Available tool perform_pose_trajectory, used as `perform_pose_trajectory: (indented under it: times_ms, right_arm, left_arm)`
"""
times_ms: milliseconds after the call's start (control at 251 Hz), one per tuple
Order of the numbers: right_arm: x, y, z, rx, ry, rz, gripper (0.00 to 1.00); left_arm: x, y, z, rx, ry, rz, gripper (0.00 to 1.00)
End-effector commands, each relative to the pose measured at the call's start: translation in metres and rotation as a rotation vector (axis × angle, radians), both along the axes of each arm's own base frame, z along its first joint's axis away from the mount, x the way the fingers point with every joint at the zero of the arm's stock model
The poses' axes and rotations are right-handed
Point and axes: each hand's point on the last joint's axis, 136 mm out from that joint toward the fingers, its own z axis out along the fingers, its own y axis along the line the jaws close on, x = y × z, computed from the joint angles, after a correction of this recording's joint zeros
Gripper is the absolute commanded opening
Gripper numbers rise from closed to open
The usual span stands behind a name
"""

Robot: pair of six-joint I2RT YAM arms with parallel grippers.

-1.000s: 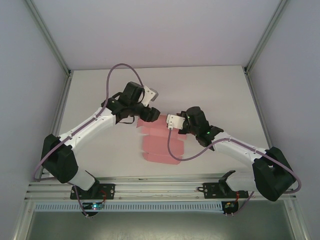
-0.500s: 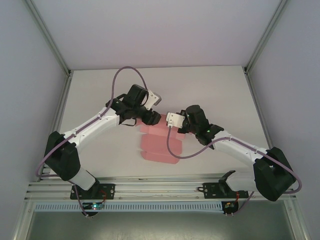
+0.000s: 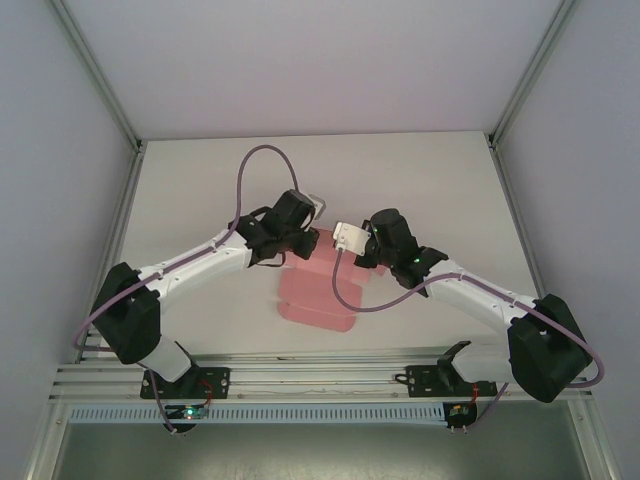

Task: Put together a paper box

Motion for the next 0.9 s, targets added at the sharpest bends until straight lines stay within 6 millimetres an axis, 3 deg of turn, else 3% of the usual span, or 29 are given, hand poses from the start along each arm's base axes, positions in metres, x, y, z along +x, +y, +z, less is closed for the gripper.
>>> perform_pose_trajectory:
  times_ms: [0,291,551,658,714,898]
  right_arm:
    - [-0.004,0.017,0.024,0.108,0.001,0.036,0.00]
    - [-0.010,0.024,0.024,0.107,-0.029,0.048,0.00]
    - [-0.007,0.026,0.023,0.054,-0.117,0.020,0.00]
    - [0.002,0.017,0.030,0.008,-0.231,-0.048,0.00]
    - [0.006,0.012,0.034,0.000,-0.281,-0.077,0.00]
    - [0.007,0.005,0.036,-0.022,-0.333,-0.098,0.00]
  left_arm:
    - [0.021,-0.001,0.010,-0.097,-0.094,0.204,0.13]
    - [0.018,-0.030,0.025,-0.410,-0.110,0.282,0.12]
    - [0.016,-0.028,0.023,-0.538,-0.097,0.358,0.18]
    - [0.010,-0.027,0.021,-0.539,-0.082,0.341,0.30]
    - [0.006,-0.021,0.022,-0.527,-0.088,0.347,0.32]
    - [-0.012,0.003,0.023,-0.470,-0.103,0.347,0.60]
